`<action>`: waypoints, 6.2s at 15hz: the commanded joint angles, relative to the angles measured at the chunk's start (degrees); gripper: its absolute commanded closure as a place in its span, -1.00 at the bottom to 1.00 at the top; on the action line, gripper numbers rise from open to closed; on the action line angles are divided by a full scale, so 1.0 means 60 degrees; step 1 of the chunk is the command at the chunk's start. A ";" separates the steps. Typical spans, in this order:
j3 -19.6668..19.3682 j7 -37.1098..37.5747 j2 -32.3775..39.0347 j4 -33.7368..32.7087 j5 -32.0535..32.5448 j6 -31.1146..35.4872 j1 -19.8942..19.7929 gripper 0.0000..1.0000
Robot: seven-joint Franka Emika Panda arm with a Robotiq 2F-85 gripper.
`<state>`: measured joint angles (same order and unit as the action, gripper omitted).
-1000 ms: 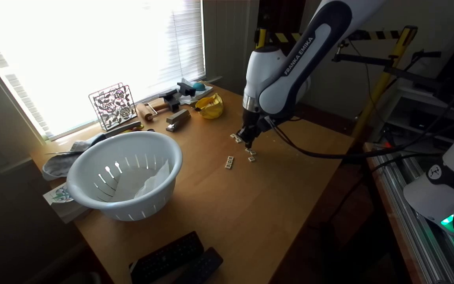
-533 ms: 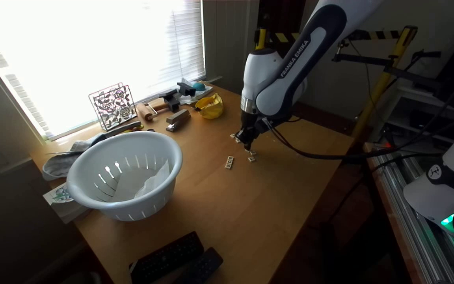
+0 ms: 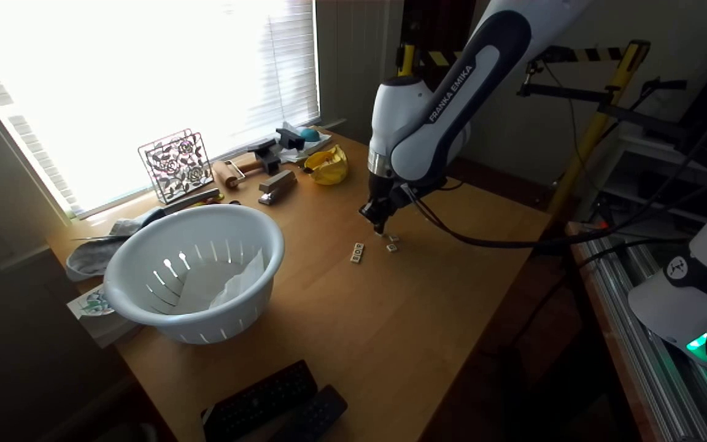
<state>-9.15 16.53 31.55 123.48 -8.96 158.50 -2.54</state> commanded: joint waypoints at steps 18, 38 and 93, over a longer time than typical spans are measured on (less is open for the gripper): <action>0.0620 -0.1979 0.0649 -0.0677 0.0365 0.0339 -0.0186 1.00; 0.1227 -0.3496 0.0616 -0.0614 0.0352 0.0519 -0.0796 1.00; 0.2177 -0.4243 0.0556 -0.0720 0.0018 0.0012 -0.1676 1.00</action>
<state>3.05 -8.79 33.34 120.34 -7.90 160.01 -11.81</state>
